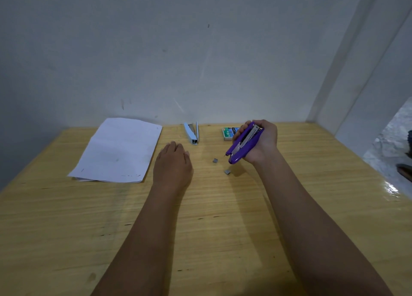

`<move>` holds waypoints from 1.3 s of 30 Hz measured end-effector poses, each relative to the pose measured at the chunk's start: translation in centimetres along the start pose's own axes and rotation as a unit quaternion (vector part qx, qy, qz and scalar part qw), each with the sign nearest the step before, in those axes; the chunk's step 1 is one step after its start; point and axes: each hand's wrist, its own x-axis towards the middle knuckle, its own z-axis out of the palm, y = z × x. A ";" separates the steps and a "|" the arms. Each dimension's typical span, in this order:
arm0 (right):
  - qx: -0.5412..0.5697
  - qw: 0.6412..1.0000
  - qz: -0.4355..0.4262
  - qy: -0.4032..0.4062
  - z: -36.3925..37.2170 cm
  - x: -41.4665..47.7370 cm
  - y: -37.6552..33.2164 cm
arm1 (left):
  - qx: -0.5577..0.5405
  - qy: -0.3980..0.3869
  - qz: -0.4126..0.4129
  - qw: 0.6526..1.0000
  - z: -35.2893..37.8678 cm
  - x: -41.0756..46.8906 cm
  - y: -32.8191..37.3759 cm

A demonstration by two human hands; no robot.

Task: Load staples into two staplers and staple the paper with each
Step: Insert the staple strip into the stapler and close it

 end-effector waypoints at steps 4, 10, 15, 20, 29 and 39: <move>0.019 0.997 0.040 -0.060 -0.2 -0.1 -0.5 | -0.002 0.001 0.000 1.000 0.1 0.1 0.0; 0.110 0.989 0.051 -0.089 0.0 -0.8 -1.0 | -0.003 0.005 0.002 1.000 0.1 0.0 0.0; 0.122 0.989 0.037 -0.079 0.8 -0.8 -2.8 | -0.008 0.012 0.003 1.000 0.1 0.1 0.0; 0.176 0.984 0.032 -0.026 1.0 -0.1 -4.5 | -0.010 0.010 0.000 1.000 0.1 0.1 -0.1; 0.140 0.990 0.019 -0.012 -0.1 -0.6 -4.1 | -0.008 0.005 0.001 1.000 0.1 0.1 0.0; -0.146 0.989 0.000 -0.008 0.2 -1.3 -2.5 | -0.010 0.006 0.000 1.000 0.2 0.0 0.0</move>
